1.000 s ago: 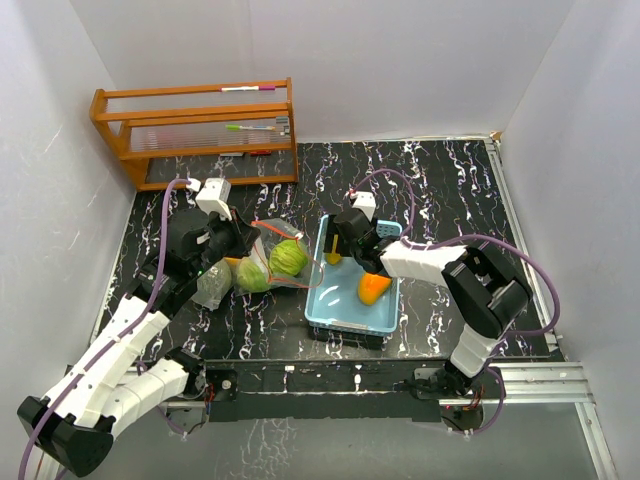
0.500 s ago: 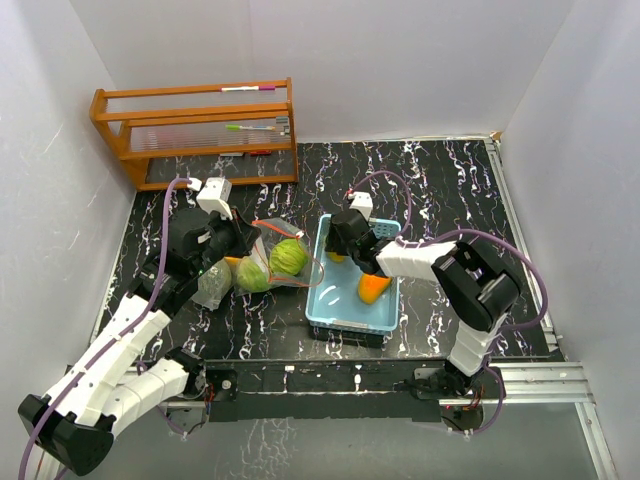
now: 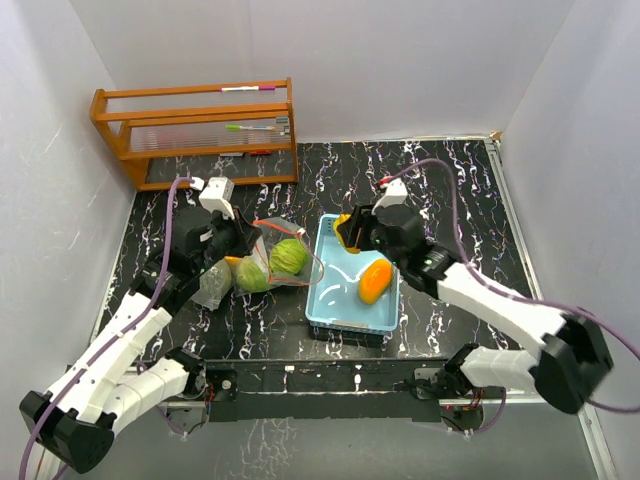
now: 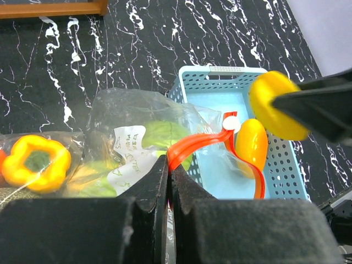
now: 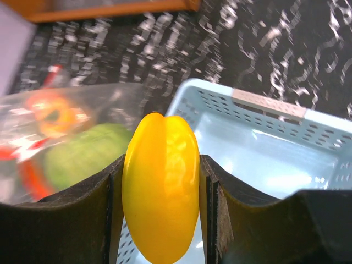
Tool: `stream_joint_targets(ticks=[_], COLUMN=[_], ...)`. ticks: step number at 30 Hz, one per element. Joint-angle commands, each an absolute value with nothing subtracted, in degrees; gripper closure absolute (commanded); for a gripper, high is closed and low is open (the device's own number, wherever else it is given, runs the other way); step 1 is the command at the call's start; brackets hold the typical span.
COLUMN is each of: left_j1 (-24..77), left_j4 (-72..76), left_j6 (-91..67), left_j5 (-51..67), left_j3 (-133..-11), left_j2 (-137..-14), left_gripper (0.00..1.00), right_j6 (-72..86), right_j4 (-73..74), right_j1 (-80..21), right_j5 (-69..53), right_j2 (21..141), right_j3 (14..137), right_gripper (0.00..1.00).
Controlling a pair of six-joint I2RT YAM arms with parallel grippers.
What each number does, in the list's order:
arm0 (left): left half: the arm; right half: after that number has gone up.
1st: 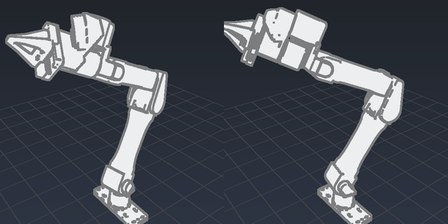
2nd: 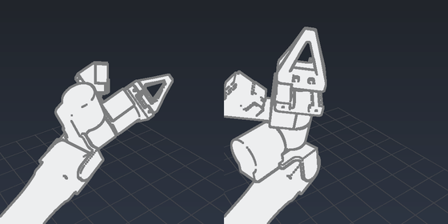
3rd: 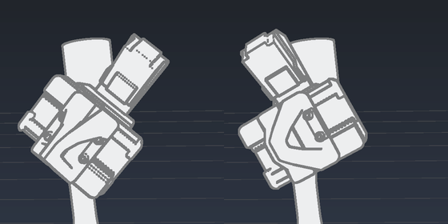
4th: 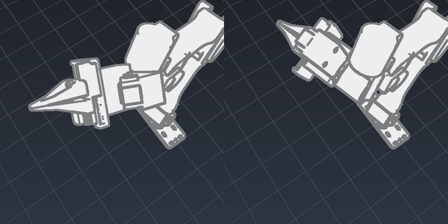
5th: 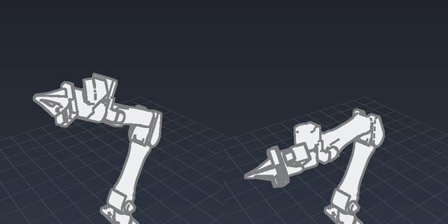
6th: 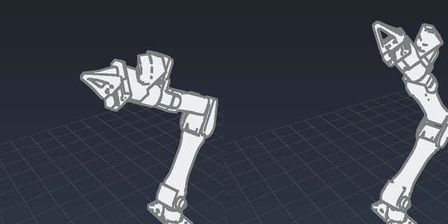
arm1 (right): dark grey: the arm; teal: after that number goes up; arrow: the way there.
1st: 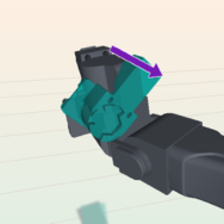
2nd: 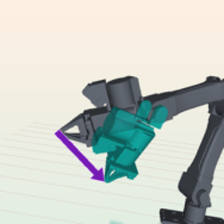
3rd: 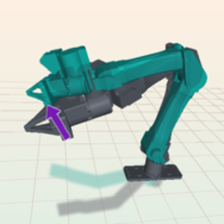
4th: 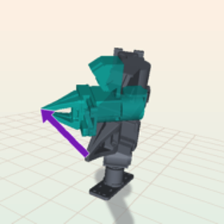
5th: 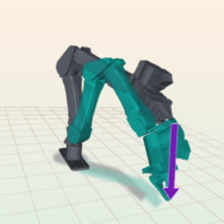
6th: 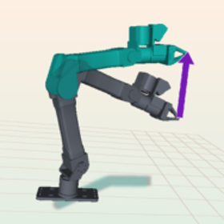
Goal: Place the food in the zip-top bag and seal the zipper
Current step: Pick up the fake vegetable from the bin, then place the fake vegetable in the zipper food storage bag.
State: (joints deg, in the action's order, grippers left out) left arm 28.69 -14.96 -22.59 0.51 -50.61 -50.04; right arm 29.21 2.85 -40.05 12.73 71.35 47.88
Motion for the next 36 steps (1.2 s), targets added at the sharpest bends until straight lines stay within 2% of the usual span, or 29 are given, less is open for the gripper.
stream_joint_targets(ticks=[1, 5, 7, 14, 24, 28, 31, 33, 35, 36], left_j1=[28.8, 28.8, 28.8, 28.8, 28.8, 28.8, 28.8, 28.8, 28.8, 28.8], left_j4=[-13.6, -12.9, -12.7, -12.8, -14.3, -14.4, -14.4, -14.5, -14.6, -14.7], left_j6=[-21.4, -21.4, -21.6, -21.9, -22.0, -22.5, -22.4, -22.3, -22.2, -22.1], left_j5=[-0.2, 0.3, 0.6, 1.8, 2.7, 3.4, 3.3, 3.2, 3.2, 3.1], left_j3=[-52.6, -52.4, -52.5, -52.9, -52.8, -52.4, -52.4, -52.4, -52.4, -52.4], left_j2=[-50.7, -51.7, -52.2, -52.7, -51.0, -50.3, -50.2, -50.2, -50.0, -49.8], left_gripper=[1.0, 1.0, 1.0, 1.0, 1.0, 1.0, 1.0, 1.0, 1.0, 1.0], right_j6=[24.7, 23.2, 22.7, 21.1, 18.2, 17.7, 18.1, 18.4, 18.2, 18.0], right_j4=[3.1, 1.4, 1.0, -3.4, -9.2, -11.2, -10.8, -10.5, -10.2, -10.1], right_j1=[-40.3, -41.2, -44.0, -53.4, -53.9, -53.9, -53.9, -54.2, -54.9, -55.4], right_j5=[0.3, -12.6, -15.2, -9.6, 5.8, 5.9, 3.5, 2.1, 3.2, 4.6], right_j2=[60.8, 57.0, 58.2, 68.4, 80.5, 85.4, 89.1, 90.4, 90.4, 89.9], right_j3=[47.0, 48.2, 49.8, 55.0, 61.5, 65.3, 68.9, 69.9, 69.8, 69.3], right_gripper=[0.67, 0.68, 0.68, 0.68, 0.63, 0.6, 0.48, 0.3, 0.03, 0.02])
